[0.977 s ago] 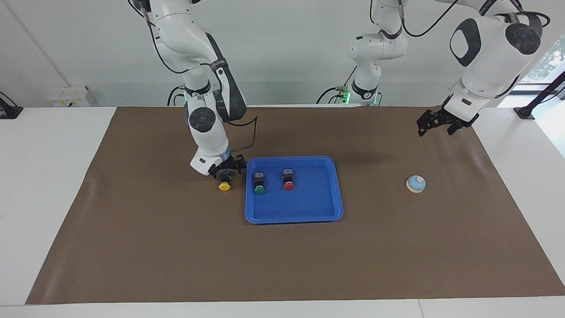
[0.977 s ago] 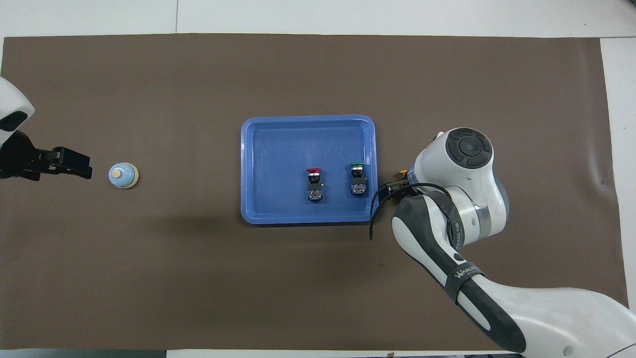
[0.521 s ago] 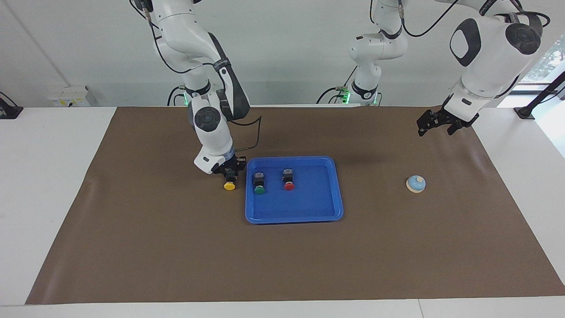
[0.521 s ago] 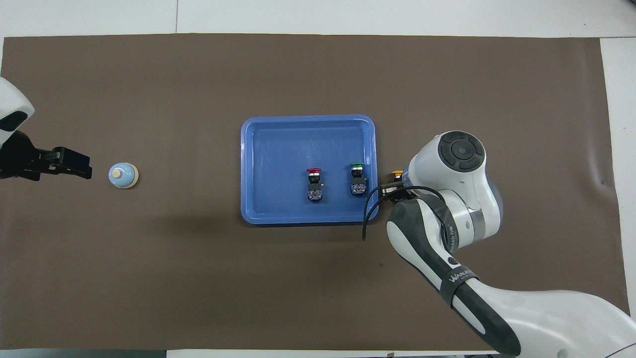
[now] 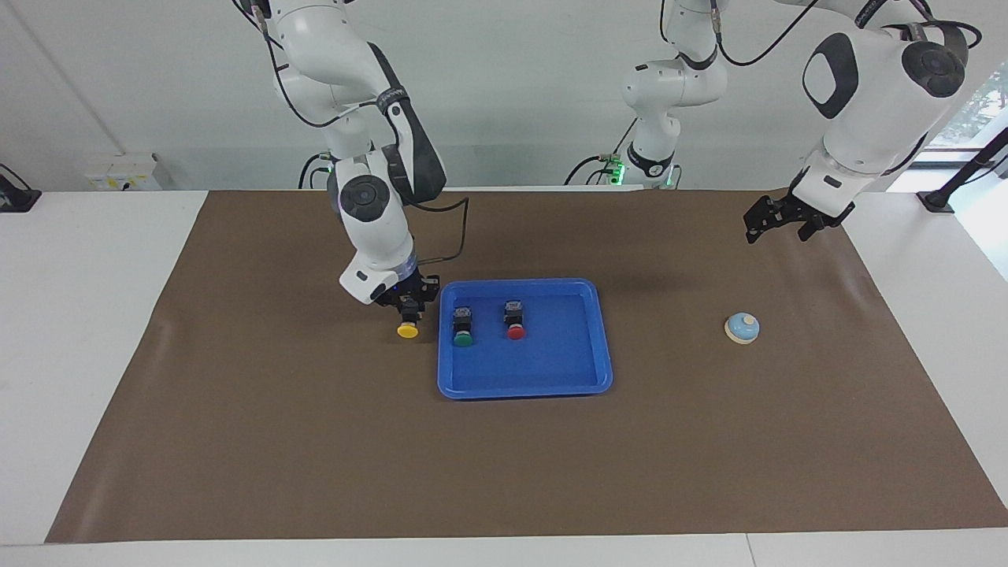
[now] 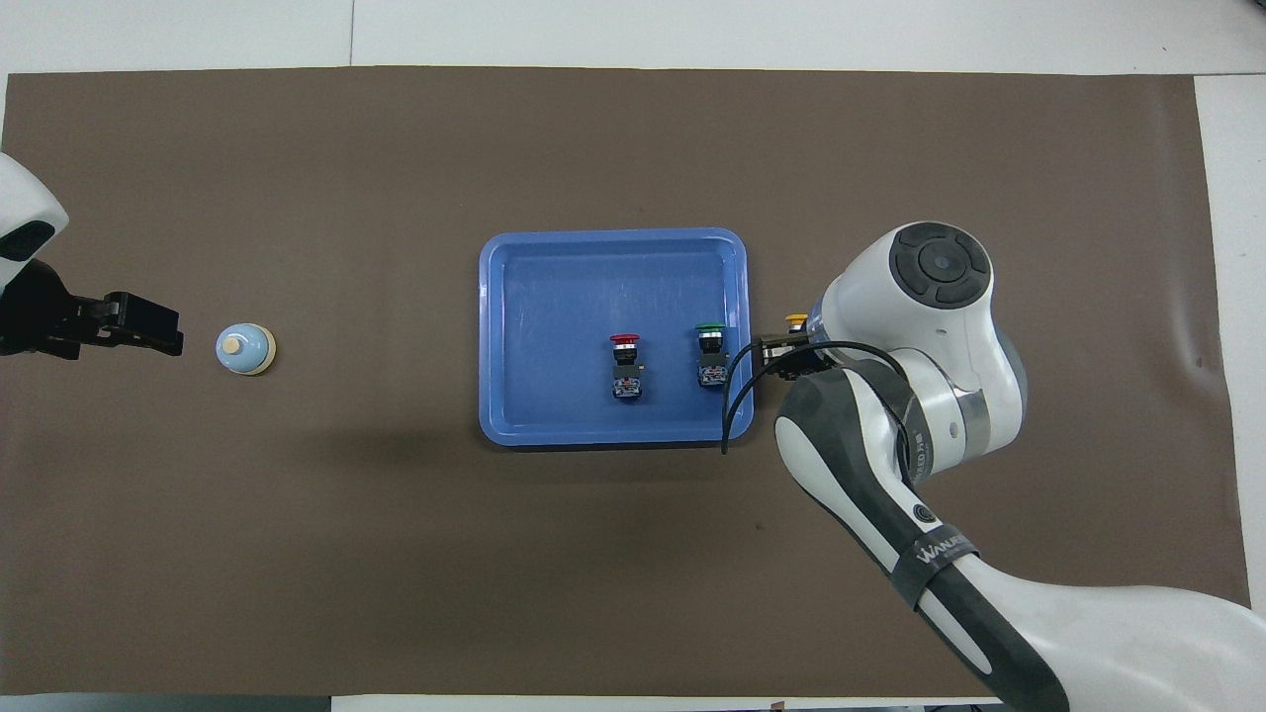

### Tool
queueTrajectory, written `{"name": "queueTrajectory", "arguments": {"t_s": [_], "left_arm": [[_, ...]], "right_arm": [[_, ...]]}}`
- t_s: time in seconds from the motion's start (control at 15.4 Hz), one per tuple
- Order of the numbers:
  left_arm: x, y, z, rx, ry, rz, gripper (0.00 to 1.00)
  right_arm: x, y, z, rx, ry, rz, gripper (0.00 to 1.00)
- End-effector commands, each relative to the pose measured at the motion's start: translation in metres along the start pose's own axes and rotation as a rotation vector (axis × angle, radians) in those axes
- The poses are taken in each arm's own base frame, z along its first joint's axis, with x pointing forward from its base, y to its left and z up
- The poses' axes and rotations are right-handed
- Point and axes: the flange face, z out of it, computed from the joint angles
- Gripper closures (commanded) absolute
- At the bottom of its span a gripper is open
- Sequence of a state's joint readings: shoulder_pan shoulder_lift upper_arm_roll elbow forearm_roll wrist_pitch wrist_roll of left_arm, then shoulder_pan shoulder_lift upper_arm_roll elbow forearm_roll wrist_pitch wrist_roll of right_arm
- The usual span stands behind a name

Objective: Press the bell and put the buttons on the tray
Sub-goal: 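Carry the yellow button into the tray beside the red one and release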

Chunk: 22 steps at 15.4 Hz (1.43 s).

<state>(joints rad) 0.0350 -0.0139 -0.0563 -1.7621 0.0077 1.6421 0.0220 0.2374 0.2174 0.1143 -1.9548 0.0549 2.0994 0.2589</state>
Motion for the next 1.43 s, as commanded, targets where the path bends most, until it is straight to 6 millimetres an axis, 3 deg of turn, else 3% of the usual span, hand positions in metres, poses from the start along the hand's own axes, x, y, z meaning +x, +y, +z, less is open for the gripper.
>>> {"name": "queueTrajectory", "arguments": {"t_s": [0.0, 0.13, 0.26, 0.33, 0.39, 0.65, 0.78, 0.91, 1.17, 1.24, 1.37], "left_arm": [[-0.001, 0.0, -0.005, -0.005, -0.004, -0.007, 0.0], [-0.001, -0.002, -0.005, -0.005, -0.004, -0.01, 0.0], [-0.001, -0.001, -0.005, -0.005, -0.004, -0.008, 0.0], [-0.001, 0.0, -0.005, -0.005, -0.004, -0.007, 0.0], [-0.001, -0.002, -0.005, -0.005, -0.004, -0.01, 0.0], [-0.001, -0.001, -0.005, -0.005, -0.004, -0.008, 0.0], [-0.001, 0.0, -0.005, -0.005, -0.004, -0.007, 0.0], [-0.001, -0.001, -0.005, -0.005, -0.004, -0.008, 0.0], [-0.001, 0.0, -0.005, -0.005, -0.004, -0.007, 0.0], [-0.001, 0.0, -0.005, -0.005, -0.004, -0.007, 0.0], [-0.001, -0.002, -0.005, -0.005, -0.004, -0.01, 0.0]], "right_arm": [[0.009, -0.055, -0.028, 0.016, 0.023, 0.001, 1.0], [0.012, -0.098, -0.025, 0.04, 0.036, 0.019, 1.0], [0.02, -0.174, -0.017, 0.056, 0.052, 0.008, 1.0], [0.025, -0.198, -0.014, 0.068, 0.061, 0.026, 1.0], [0.029, -0.208, -0.015, 0.079, 0.071, 0.039, 1.0], [-0.002, -0.262, 0.0, 0.084, 0.08, -0.025, 1.0], [-0.004, -0.271, 0.007, 0.1, 0.091, -0.008, 1.0], [-0.011, -0.284, 0.028, 0.085, 0.073, -0.015, 1.0], [-0.006, -0.289, 0.052, 0.079, 0.092, -0.011, 1.0], [-0.005, -0.289, 0.067, 0.07, 0.079, 0.0, 1.0], [-0.004, -0.307, 0.077, 0.064, 0.107, 0.002, 1.0]]}}
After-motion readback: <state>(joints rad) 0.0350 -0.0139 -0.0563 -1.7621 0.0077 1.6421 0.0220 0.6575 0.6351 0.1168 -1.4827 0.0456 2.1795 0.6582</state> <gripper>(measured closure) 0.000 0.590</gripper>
